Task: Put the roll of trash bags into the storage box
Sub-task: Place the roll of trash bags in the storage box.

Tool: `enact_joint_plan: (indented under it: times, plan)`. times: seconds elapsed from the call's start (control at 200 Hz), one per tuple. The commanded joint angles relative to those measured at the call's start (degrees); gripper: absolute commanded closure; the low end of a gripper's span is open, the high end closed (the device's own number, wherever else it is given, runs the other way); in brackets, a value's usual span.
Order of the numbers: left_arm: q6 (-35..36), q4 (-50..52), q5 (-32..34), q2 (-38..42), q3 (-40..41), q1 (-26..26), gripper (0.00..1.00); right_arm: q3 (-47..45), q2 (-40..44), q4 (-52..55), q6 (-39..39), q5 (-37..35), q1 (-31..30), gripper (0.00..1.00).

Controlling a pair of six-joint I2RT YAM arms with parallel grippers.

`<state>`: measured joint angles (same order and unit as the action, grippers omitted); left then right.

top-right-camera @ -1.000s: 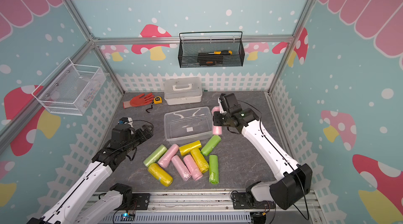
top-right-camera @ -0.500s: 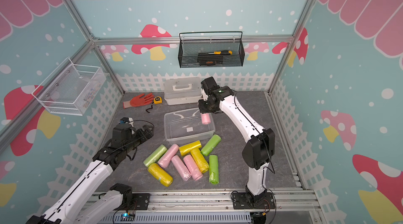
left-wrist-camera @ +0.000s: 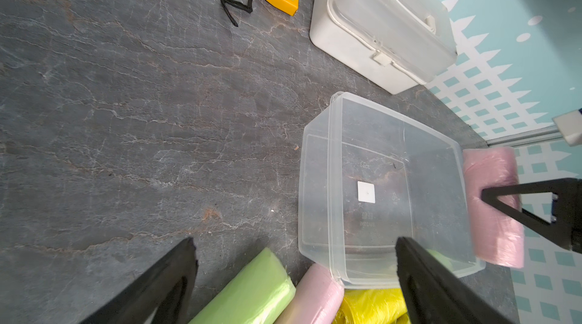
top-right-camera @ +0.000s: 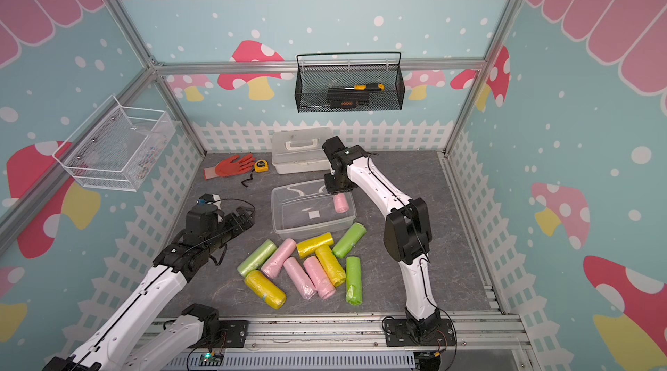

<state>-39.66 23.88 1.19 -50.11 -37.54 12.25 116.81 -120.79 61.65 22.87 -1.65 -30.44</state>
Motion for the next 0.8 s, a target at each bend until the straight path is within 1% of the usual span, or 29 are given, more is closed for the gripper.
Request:
enact_joint_plan:
  times: [0.0, 0.375, 0.45, 0.53, 0.625, 0.795]
  plan:
    - [0.3, 0.6, -0.7, -0.1, -1.7, 0.0, 0.01, 1.7, -2.4, 0.3, -0.1, -1.6, -0.5, 1.0]
    - [0.2, 0.6, -0.9, -0.1, -1.6, 0.0, 0.01, 0.9, -5.1, 0.3, 1.6, -4.4, -1.3, 1.0]
    - [0.2, 0.6, -0.9, -0.1, -1.6, 0.0, 0.01, 0.9, -5.8, 0.3, 1.7, -4.9, -1.6, 0.97]
    - [0.2, 0.6, -0.9, 0.0, -1.7, 0.0, 0.01, 0.6, -6.5, 0.3, 2.1, -6.0, -2.2, 0.9]
    - [0.2, 0.6, -1.0, 0.1, -1.7, 0.0, 0.01, -0.6, -6.6, 0.3, 3.4, -9.1, -2.8, 0.84]
    - [0.2, 0.6, -1.0, 0.4, -1.7, 0.1, 0.01, -2.4, -6.3, 0.3, 6.1, -14.0, -2.8, 0.8]
